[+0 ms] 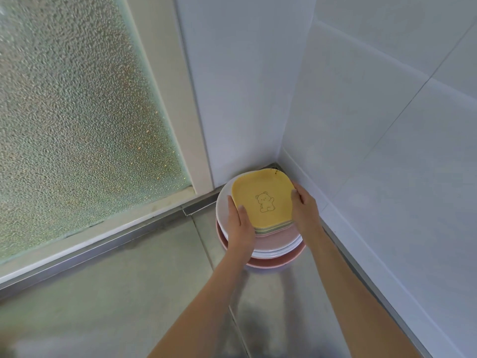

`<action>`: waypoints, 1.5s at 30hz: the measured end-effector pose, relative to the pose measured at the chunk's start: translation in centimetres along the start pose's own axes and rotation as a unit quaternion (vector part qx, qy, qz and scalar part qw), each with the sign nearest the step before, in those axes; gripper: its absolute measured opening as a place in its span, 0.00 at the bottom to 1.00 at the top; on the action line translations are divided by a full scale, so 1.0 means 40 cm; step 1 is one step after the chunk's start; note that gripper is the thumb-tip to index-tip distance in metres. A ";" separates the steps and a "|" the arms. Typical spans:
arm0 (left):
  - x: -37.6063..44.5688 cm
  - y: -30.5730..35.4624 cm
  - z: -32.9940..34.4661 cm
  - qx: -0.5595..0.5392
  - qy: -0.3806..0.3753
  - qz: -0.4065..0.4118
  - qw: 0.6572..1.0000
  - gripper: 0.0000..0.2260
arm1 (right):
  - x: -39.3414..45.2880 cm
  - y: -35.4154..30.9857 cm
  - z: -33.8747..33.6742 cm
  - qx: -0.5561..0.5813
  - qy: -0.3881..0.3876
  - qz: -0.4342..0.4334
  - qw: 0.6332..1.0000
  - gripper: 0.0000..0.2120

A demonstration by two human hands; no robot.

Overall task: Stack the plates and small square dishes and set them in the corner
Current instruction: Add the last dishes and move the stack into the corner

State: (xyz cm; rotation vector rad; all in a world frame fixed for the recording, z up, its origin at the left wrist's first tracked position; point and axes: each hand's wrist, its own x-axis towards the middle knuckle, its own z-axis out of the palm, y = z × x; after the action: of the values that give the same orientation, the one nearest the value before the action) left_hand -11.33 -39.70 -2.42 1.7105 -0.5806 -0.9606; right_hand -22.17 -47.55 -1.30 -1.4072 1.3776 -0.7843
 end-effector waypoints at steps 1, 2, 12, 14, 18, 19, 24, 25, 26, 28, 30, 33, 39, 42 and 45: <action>-0.001 0.002 0.002 -0.007 -0.003 -0.007 1.000 0.22 | -0.001 0.000 0.001 0.010 0.000 0.004 1.000 0.17; -0.001 0.003 0.004 -0.015 -0.008 -0.016 1.000 0.22 | -0.001 0.004 0.002 0.024 0.002 0.009 1.000 0.17; 0.015 -0.028 -0.082 -0.016 0.016 0.011 1.000 0.25 | 0.003 0.065 -0.023 0.113 0.007 0.092 0.989 0.29; 0.049 -0.014 -0.099 0.008 0.008 0.019 1.000 0.24 | -0.005 0.074 -0.019 0.096 -0.012 0.077 0.992 0.30; 0.117 0.018 -0.105 0.059 -0.013 -0.027 0.998 0.20 | -0.009 0.053 -0.024 0.070 -0.025 0.031 0.997 0.19; 0.126 0.013 -0.110 0.074 -0.014 -0.039 0.996 0.21 | -0.010 0.053 -0.026 0.064 -0.022 0.025 0.997 0.18; 0.115 -0.011 -0.128 0.122 -0.020 -0.055 0.991 0.31 | -0.030 0.069 -0.020 0.033 -0.011 0.009 0.999 0.15; 0.114 -0.014 -0.129 0.114 -0.016 -0.056 0.992 0.31 | -0.031 0.079 -0.017 0.042 -0.009 0.011 0.999 0.15; 0.114 -0.018 -0.131 0.110 -0.015 -0.060 0.992 0.31 | -0.031 0.093 -0.015 0.050 -0.009 0.014 0.999 0.17; 0.110 -0.026 -0.136 0.109 -0.021 -0.060 0.992 0.31 | -0.040 0.114 -0.007 0.077 0.005 0.019 0.997 0.20; 0.097 -0.030 -0.137 0.116 -0.037 -0.057 0.991 0.31 | -0.056 0.133 0.004 0.103 0.041 0.015 0.994 0.20; 0.081 -0.036 -0.130 0.129 -0.054 -0.039 0.989 0.30 | -0.067 0.167 0.013 0.099 0.087 0.031 0.991 0.21; 0.082 -0.042 -0.121 0.125 -0.033 -0.033 0.991 0.27 | -0.075 0.178 0.021 0.005 0.083 0.018 0.996 0.27; 0.078 -0.043 -0.119 0.119 -0.029 -0.034 0.992 0.27 | -0.061 0.187 0.032 0.005 0.088 0.029 0.996 0.27; 0.084 -0.038 -0.122 0.134 -0.024 -0.026 0.990 0.28 | -0.061 0.188 0.043 0.019 0.094 0.008 0.995 0.23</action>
State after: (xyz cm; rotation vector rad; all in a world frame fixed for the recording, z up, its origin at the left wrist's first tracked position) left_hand -5.54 -39.06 -4.26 1.9521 -0.7264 -0.9989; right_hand -23.52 -43.92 -8.40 -1.3168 1.5070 -0.9470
